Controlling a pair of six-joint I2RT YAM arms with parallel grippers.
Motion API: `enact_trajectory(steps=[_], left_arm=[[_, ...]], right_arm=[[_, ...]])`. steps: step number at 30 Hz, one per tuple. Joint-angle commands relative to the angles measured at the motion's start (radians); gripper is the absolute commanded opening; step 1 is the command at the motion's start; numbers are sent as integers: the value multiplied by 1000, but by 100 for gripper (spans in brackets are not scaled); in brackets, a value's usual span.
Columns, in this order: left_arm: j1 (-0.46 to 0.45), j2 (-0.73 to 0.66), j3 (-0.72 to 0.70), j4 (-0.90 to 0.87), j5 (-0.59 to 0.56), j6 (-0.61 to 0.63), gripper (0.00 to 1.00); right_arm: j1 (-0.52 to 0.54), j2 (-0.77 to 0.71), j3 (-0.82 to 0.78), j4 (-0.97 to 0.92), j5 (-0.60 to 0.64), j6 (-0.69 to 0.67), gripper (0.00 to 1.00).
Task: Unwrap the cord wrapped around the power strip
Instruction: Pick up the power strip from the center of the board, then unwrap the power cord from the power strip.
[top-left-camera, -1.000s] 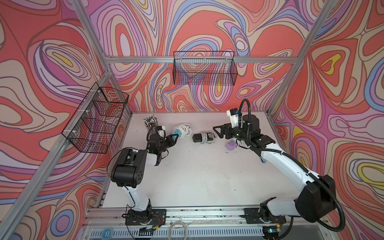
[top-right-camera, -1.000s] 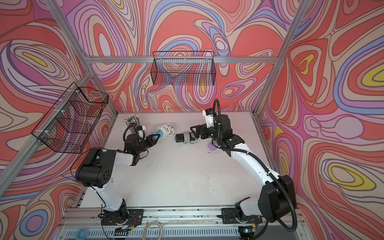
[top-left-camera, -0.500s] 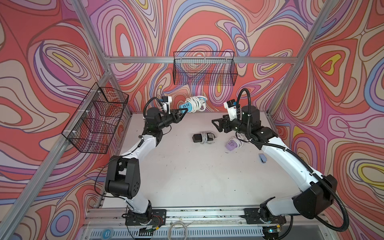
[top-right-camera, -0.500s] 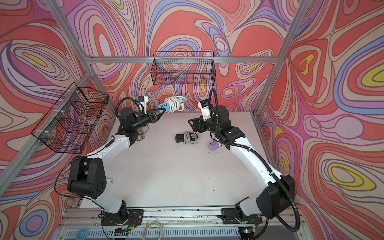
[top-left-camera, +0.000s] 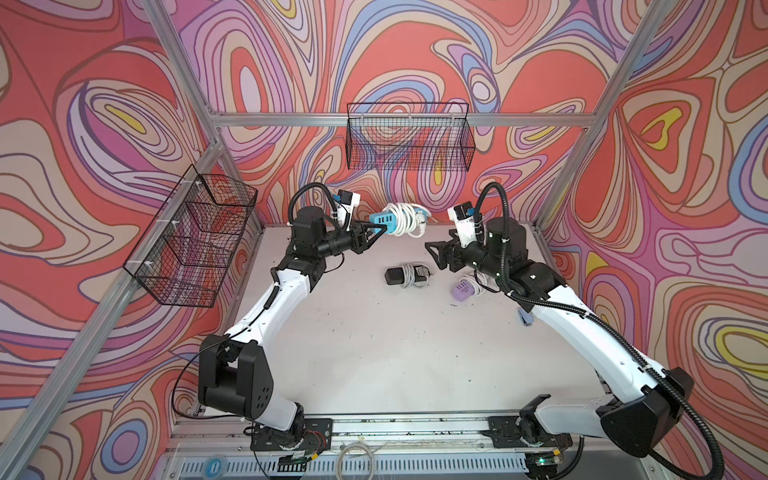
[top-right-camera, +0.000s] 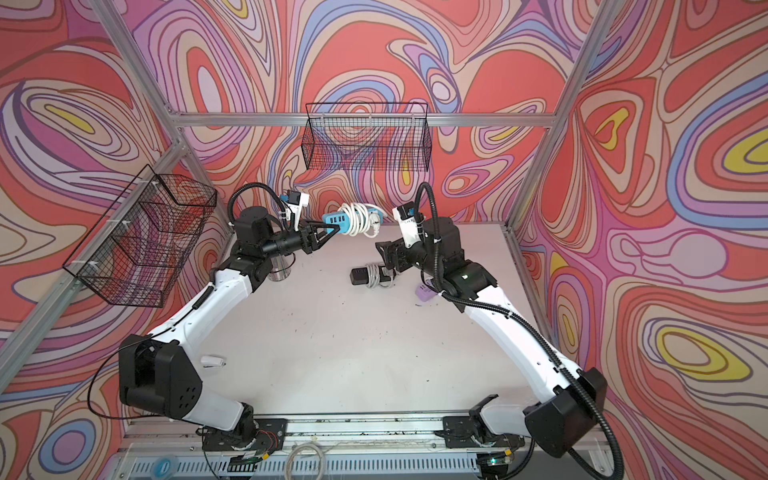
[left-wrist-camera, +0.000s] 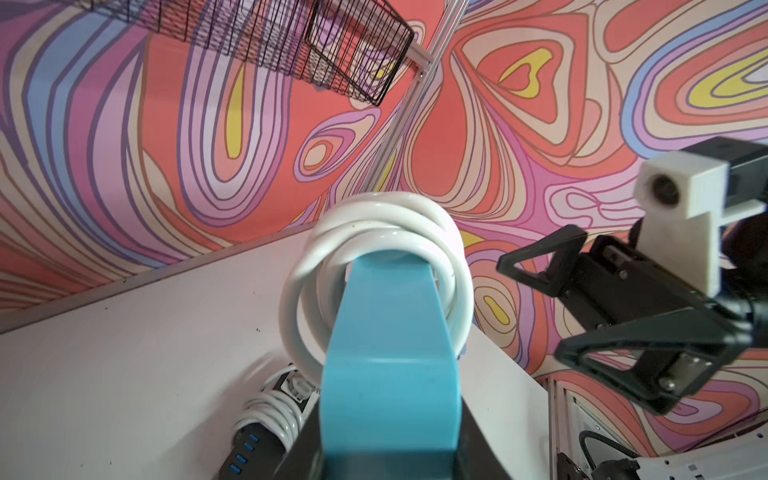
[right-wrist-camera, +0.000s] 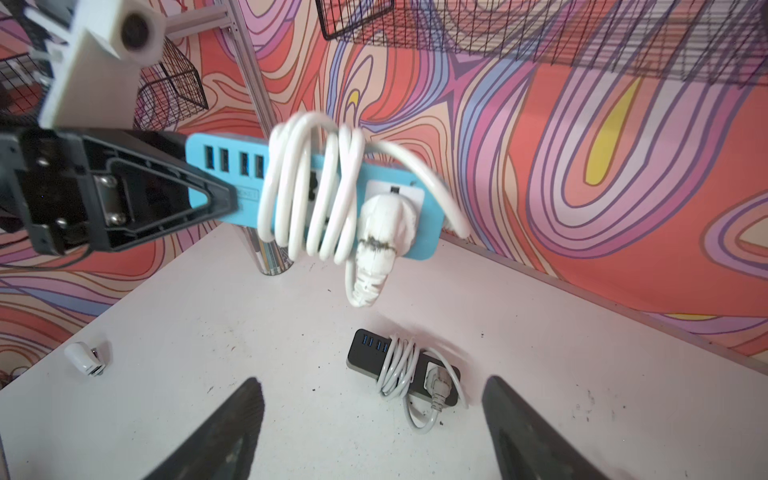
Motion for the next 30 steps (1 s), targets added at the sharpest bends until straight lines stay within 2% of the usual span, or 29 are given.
enact_trajectory(steps=[1,6,21,30], left_arm=[[5,-71,3,85,-16,33,0],[4,-85,-1,93,-19,18,0],[-13,-109,-3,117,-8,-8,0],[-28,-121,-3,119,-2,-8,0]], right_arm=[[9,-28,-7,13,15,-15,83],[17,9,20,34,-25,19,70],[35,128,95,124,-35,45,67],[36,149,90,141,-14,48,55]])
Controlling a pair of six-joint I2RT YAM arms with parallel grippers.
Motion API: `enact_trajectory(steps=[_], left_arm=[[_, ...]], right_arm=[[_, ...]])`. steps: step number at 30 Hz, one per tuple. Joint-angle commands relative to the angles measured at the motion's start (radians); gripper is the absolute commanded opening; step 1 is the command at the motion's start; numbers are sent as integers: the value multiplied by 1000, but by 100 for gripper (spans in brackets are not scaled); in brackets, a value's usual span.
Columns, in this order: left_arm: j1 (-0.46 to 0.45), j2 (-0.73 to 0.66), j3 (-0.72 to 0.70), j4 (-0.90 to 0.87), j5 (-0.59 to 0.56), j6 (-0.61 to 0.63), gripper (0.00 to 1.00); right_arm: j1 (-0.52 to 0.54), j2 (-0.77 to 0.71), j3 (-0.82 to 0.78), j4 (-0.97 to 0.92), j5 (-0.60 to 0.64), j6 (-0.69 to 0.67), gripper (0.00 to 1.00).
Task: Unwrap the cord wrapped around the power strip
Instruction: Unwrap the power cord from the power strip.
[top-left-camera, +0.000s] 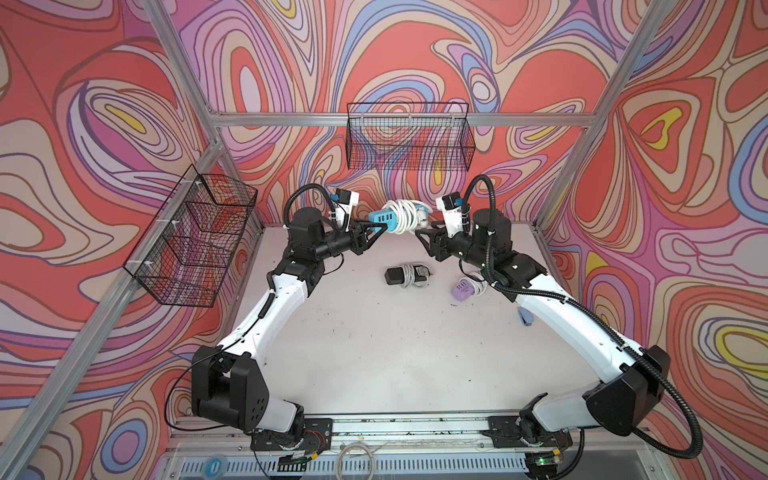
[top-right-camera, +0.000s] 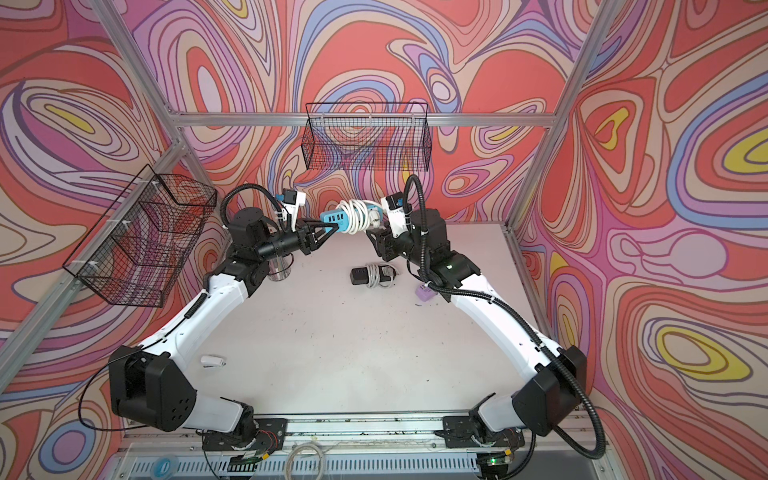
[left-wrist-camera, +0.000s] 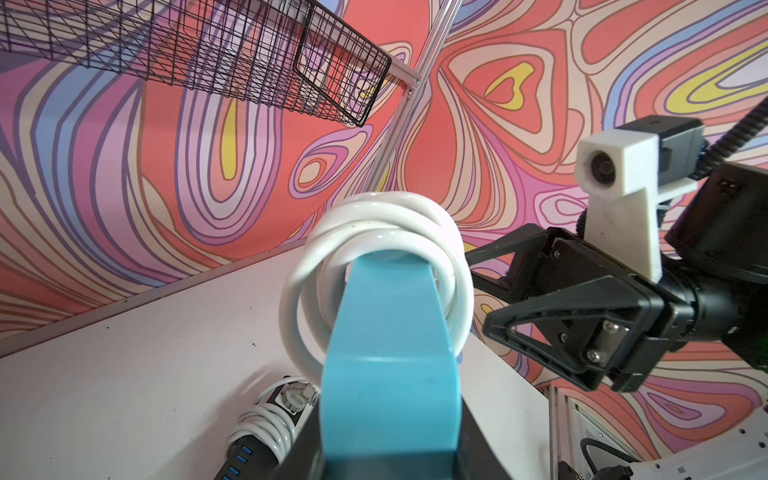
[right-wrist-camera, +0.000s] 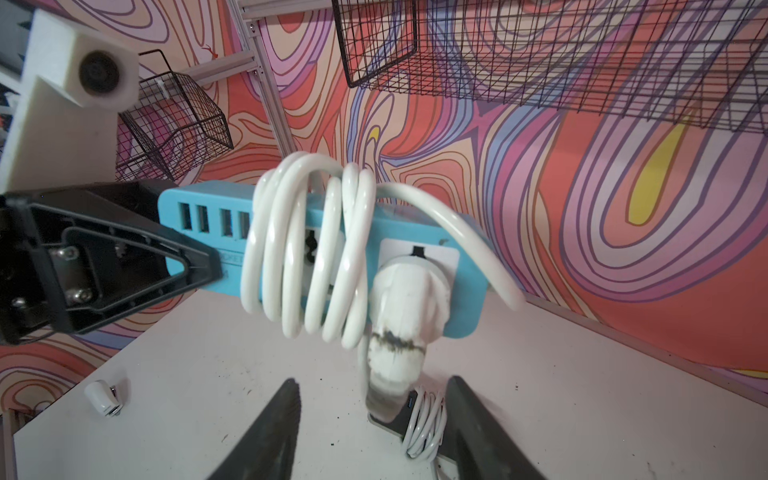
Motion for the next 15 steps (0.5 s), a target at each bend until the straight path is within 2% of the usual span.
enact_trajectory(steps=[1,9,15], left_arm=[[-8,-62,10,103,20,-1,0],[-16,-70,13,103,26,-2,0],[-19,-65,12,103,28,-1,0]], right_arm=[[5,13,15,22,13,-4,54],[5,15,10,29,47,-7,38],[5,4,11,42,55,-3,33]])
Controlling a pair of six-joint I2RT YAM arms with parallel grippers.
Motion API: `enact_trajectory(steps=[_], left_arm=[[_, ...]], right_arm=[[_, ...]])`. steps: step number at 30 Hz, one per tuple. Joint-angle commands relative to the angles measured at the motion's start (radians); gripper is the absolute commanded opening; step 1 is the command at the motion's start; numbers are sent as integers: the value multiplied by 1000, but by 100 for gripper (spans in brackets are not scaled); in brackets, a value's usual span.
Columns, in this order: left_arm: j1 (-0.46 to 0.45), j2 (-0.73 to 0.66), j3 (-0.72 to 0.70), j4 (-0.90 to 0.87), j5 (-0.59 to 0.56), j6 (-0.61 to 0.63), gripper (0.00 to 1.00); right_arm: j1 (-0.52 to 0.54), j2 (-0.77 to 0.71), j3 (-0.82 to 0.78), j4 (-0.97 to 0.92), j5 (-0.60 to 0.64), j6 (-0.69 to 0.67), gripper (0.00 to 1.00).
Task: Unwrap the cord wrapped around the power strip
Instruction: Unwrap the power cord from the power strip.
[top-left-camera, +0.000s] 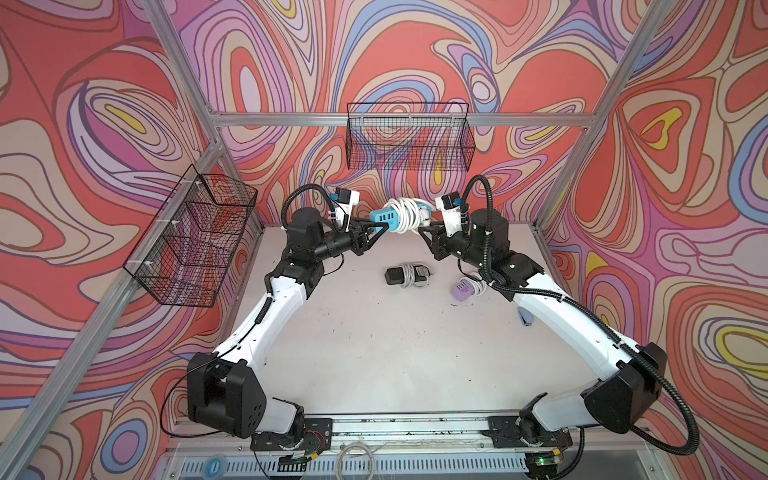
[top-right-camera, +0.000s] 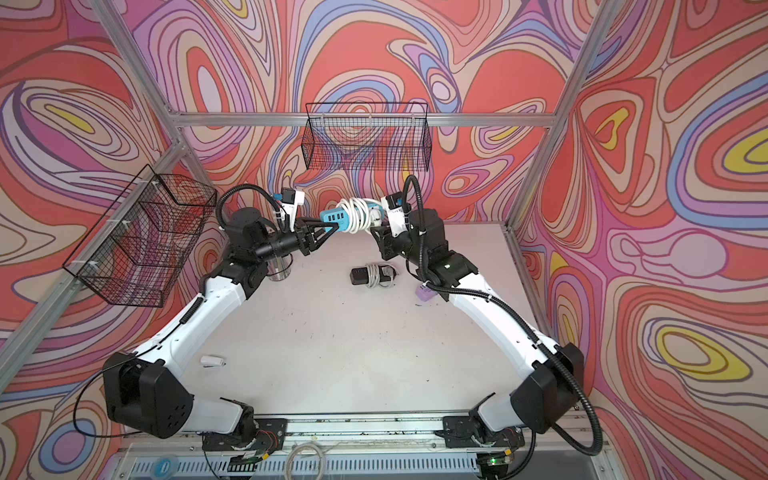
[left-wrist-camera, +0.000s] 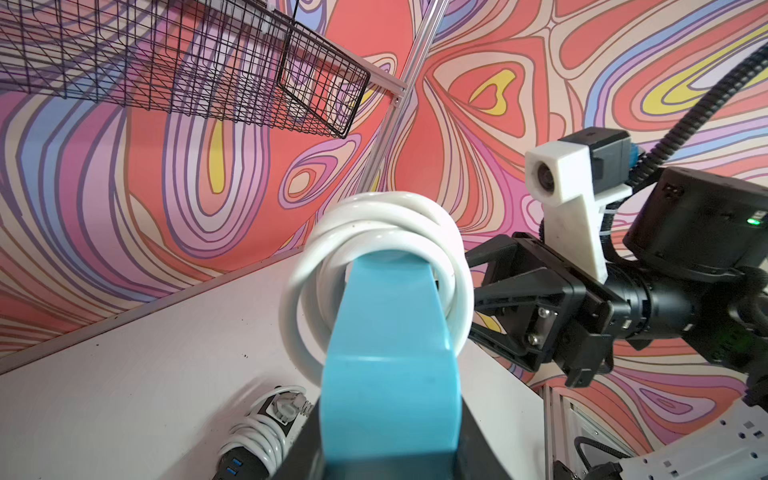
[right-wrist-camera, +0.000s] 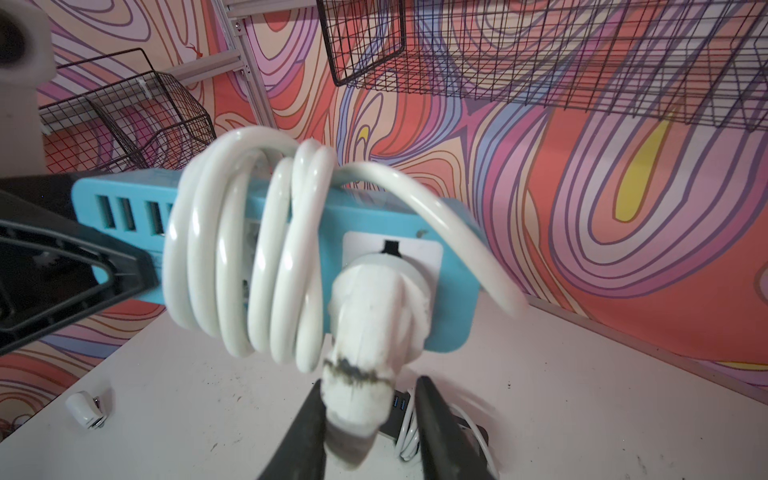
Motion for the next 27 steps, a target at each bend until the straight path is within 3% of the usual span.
enact_trajectory(steps=[1,3,8,21,27], left_arm=[[-8,-34,12,101,27,-2,0],[-10,-32,11,102,27,-3,0],[-16,-33,10,97,26,3,0],[-20,-50,1,82,-10,32,0],[-27,-45,-5,80,-26,40,0]], right_arm=[[5,-8,12,27,24,-2,32],[5,-10,15,28,27,-2,26],[5,-13,15,26,43,-2,0],[9,-28,14,18,93,-6,0],[150,24,68,1,255,-101,0]])
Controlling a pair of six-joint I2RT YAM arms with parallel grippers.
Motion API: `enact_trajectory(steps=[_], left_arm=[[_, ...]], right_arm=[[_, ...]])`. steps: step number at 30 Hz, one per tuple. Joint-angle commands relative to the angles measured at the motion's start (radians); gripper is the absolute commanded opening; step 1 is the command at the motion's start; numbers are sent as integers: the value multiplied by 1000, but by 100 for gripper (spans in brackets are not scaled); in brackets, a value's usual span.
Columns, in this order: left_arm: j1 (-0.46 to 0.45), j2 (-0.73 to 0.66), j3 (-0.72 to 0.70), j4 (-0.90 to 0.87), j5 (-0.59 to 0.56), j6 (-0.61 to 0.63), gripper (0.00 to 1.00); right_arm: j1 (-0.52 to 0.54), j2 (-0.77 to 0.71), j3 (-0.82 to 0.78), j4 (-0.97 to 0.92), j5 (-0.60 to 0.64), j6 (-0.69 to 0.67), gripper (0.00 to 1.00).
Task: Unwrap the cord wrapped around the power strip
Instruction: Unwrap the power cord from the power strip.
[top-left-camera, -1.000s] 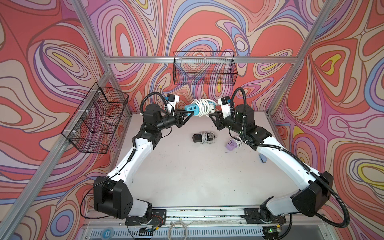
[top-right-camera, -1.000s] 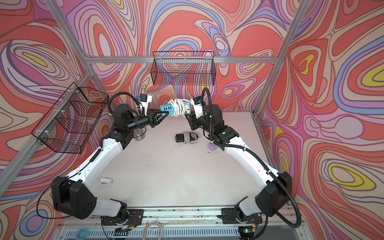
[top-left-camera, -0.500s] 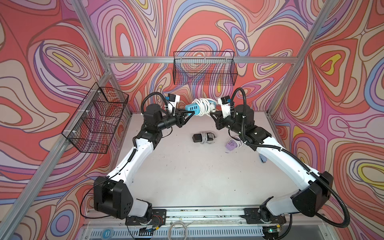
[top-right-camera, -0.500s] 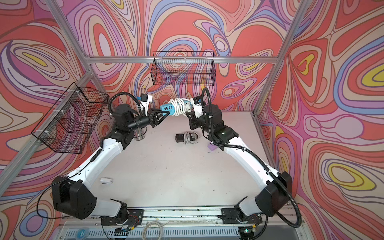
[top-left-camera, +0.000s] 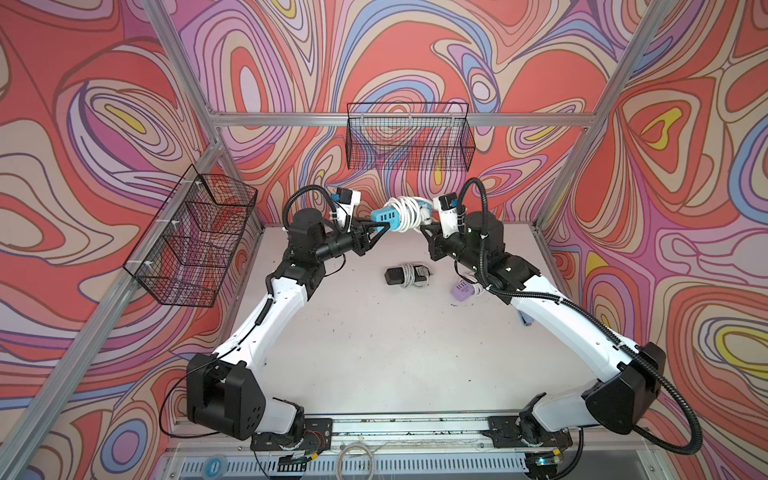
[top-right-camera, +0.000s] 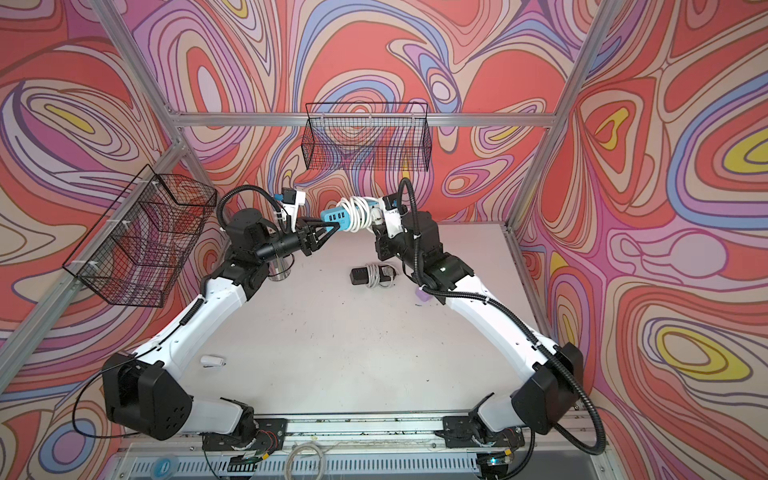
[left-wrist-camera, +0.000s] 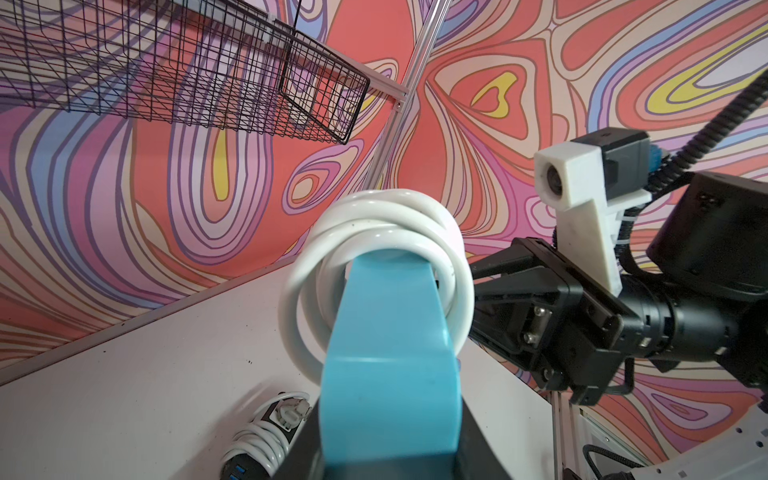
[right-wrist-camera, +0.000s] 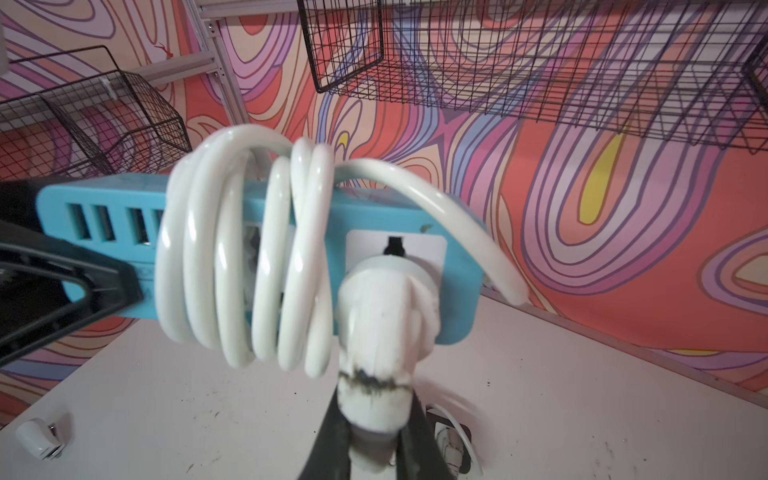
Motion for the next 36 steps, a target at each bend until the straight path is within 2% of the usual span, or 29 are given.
enact_trajectory(steps=[1,11,19,29,36], left_arm=[[-12,-34,4,70,8,26,0],[-15,-48,4,45,-6,51,0],[-14,-51,10,58,18,36,0],[-14,-39,13,127,93,-33,0],[-14,-39,14,103,83,-12,0]], right_arm=[[86,33,64,0,92,-88,0],[97,16,38,10,148,-86,0],[93,-52,-25,22,175,-92,0],[42,-123,-70,12,136,-78,0],[-6,-125,-64,3,69,-58,0]])
